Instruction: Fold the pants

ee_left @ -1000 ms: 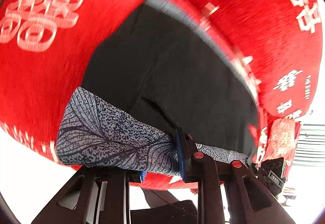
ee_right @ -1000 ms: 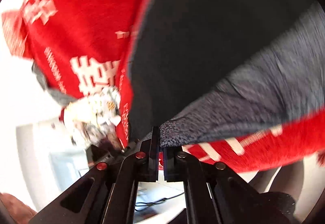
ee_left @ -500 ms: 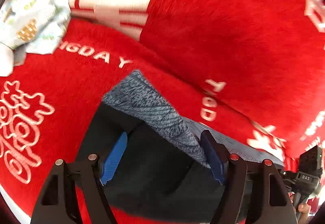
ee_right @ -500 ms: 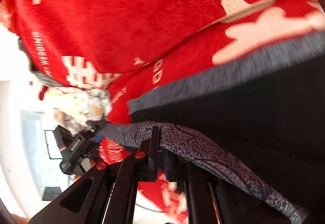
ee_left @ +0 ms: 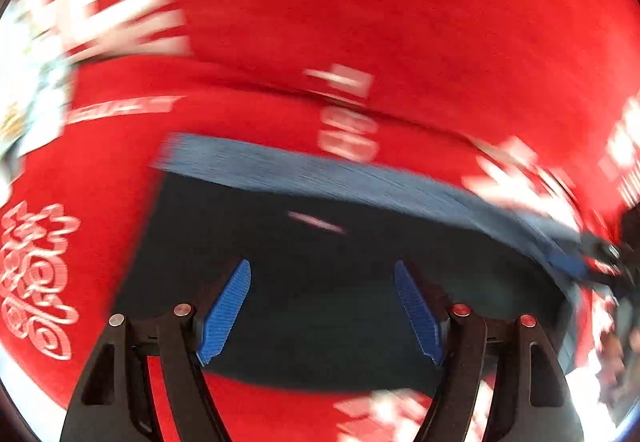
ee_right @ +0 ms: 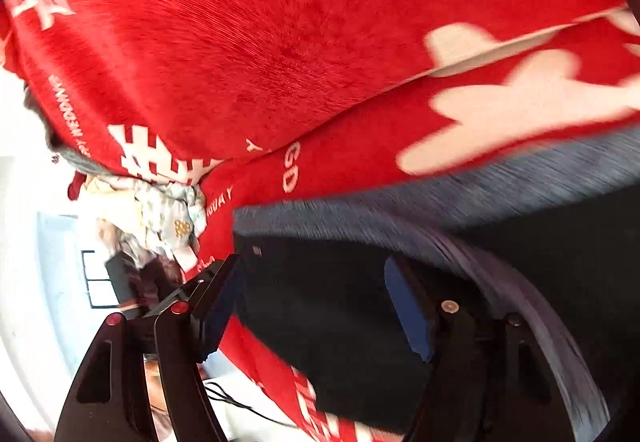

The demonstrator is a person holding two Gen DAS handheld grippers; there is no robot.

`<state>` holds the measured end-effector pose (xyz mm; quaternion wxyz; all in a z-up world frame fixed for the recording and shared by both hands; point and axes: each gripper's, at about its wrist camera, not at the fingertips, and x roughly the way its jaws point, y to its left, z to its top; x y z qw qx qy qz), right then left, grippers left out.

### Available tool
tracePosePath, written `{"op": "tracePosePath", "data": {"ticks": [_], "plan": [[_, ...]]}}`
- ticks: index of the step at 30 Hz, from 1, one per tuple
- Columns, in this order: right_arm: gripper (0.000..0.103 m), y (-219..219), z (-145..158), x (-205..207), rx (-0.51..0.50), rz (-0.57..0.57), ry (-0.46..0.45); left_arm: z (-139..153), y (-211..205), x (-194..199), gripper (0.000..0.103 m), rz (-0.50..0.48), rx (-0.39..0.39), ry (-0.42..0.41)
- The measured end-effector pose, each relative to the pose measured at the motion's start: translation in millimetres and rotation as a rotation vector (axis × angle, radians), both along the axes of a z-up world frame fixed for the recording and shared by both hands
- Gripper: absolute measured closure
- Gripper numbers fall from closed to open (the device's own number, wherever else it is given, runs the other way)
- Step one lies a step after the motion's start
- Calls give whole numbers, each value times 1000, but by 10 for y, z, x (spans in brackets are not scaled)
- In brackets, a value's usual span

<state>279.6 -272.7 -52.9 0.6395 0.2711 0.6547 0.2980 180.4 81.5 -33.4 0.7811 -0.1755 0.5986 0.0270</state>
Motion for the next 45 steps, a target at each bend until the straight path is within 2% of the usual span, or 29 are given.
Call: {"op": "tracePosePath", "data": {"ticks": [1, 4, 5, 9, 12, 15, 19, 21, 23, 24, 27, 30, 35, 37, 39, 42, 44, 45], "plan": [[27, -247, 101, -150, -28, -20, -18, 40, -304, -6, 27, -78, -45, 2], [28, -855, 261, -540, -83, -103, -28, 105, -1030, 29, 27, -220, -153, 17], [28, -1168, 280, -731, -118, -158, -9, 78, -1366, 41, 27, -282, -201, 27], [28, -2025, 238, -1404, -210, -331, 70, -19, -2324, 95, 27, -435, -296, 60], [28, -2613, 110, -1902, -265, -457, 146, -142, -2872, 110, 27, -526, -318, 92], [28, -3003, -75, -2331, -281, -545, 212, -248, -3289, 97, 27, -583, -334, 130], [30, -3132, -356, -2648, -222, -615, 280, -345, -3563, 106, 27, -619, -347, 164], [39, -3147, -522, -2735, -124, -654, 311, -401, -3635, 111, 27, -629, -350, 178], [83, -3106, -589, -2742, -44, -669, 321, -430, -3704, 137, 27, -636, -353, 186], [87, -3094, -580, -2724, 1, -674, 308, -394, -3734, 156, 27, -634, -357, 179], [88, -3060, -328, -2520, 79, -648, 209, -216, -3800, 269, 27, -623, -394, 138], [88, -3133, -9, -2145, 113, -621, 109, -38, -3909, 500, 27, -609, -397, 83], [88, -3418, 384, -1120, 77, -584, -51, 17, -3985, 1040, 27, -578, -373, 16], [88, -3582, 422, -687, 53, -577, -97, 1, -4034, 1341, 27, -547, -353, -26], [88, -3771, 378, -318, 12, -574, -107, -38, -4047, 1629, 27, -503, -329, -54], [79, -3858, 184, 252, -132, -546, -58, -54, -4022, 1933, 27, -445, -291, -82], [57, -3866, 122, 435, -233, -513, -30, -16, -3977, 1984, 27, -431, -271, -98], [53, -3851, 143, 489, -266, -501, -46, 15, -3941, 1971, 27, -433, -250, -109]]}}
